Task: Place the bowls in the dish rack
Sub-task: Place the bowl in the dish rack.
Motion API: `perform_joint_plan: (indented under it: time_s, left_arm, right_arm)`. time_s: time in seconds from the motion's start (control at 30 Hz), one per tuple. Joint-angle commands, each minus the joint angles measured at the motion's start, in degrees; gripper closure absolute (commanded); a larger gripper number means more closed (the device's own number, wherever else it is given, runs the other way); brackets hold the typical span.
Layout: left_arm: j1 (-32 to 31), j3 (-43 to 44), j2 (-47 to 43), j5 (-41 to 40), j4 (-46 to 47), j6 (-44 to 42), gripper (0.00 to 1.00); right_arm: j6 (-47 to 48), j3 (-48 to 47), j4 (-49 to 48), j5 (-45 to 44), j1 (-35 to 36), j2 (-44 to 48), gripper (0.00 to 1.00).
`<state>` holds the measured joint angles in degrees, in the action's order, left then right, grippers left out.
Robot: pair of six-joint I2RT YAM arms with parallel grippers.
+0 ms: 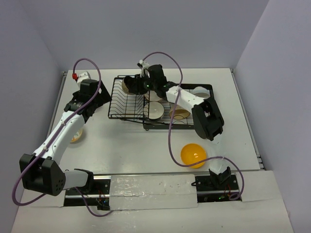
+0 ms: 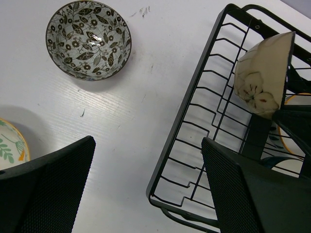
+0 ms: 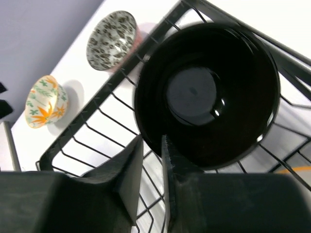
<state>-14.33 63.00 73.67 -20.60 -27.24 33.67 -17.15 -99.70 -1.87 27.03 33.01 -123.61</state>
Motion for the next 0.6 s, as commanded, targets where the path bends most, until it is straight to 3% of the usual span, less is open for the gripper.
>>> perform_joint_plan:
  time_s: [0.0, 0.17, 0.37, 0.57]
  left_arm:
    - [-0.18, 1.07, -0.80, 1.17, 1.49, -0.45, 0.04]
    - [-0.17, 1.16, -0.90, 1.09, 1.32, -0.45, 0.04]
    - [-0.17, 1.24, -1.25, 1.26, 1.32, -0.45, 0.05]
    - [-0.17, 1.07, -1.25, 1.61, 1.49, -0.45, 0.04]
  right_arm:
    - [-1.04, -1.37, -3.05, -1.28, -0.76, -1.54, 0.78]
    - [-2.45, -1.11, -4.45, -0.31, -0.76, -1.72, 1.00]
    - [-6.31, -0.41, -8.32, 2.41, -0.76, -1.46, 1.00]
    - [-15.27, 2.58, -21.41, 8.21, -1.37, -1.98, 1.00]
